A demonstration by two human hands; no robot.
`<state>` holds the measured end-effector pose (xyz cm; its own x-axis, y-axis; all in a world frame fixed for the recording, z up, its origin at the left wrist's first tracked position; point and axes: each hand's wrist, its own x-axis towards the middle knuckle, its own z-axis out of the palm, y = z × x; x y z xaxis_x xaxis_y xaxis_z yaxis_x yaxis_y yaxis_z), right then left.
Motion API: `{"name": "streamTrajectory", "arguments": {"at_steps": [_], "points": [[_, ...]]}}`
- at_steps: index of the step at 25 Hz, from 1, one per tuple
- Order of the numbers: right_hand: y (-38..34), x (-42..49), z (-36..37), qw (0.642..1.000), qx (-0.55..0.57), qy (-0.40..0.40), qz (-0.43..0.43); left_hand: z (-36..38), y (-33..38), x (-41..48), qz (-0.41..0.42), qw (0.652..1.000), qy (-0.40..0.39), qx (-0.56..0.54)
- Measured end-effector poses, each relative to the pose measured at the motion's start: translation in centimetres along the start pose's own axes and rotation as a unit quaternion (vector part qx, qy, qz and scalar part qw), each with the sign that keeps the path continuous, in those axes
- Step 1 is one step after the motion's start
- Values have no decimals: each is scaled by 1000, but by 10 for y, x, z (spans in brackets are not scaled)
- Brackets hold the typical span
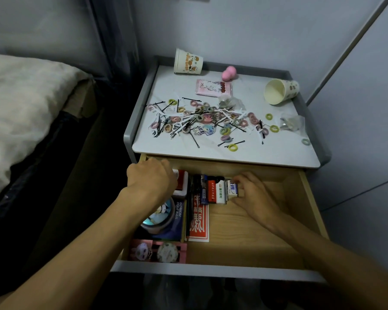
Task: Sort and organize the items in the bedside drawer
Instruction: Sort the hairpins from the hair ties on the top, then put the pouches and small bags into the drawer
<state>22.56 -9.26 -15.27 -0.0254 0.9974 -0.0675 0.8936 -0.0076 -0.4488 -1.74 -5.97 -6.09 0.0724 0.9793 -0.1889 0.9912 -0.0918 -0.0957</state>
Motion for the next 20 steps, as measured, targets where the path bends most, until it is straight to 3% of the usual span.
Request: {"name": "streamTrajectory", "arguments": {"at_steps": [5,11,15,20], "points": [[-20,-21,-48,998,5,27,-58,-14,15,-7,38,981,33,-187],[-29,4,-108,992,55,87,-68,-47,24,8,84,893,41,-440],[-19,53,-124,990,93,102,-34,-69,38,47,88,876,51,-471],[-20,127,-133,994,55,88,-42,-80,54,105,62,890,61,-447]]}}
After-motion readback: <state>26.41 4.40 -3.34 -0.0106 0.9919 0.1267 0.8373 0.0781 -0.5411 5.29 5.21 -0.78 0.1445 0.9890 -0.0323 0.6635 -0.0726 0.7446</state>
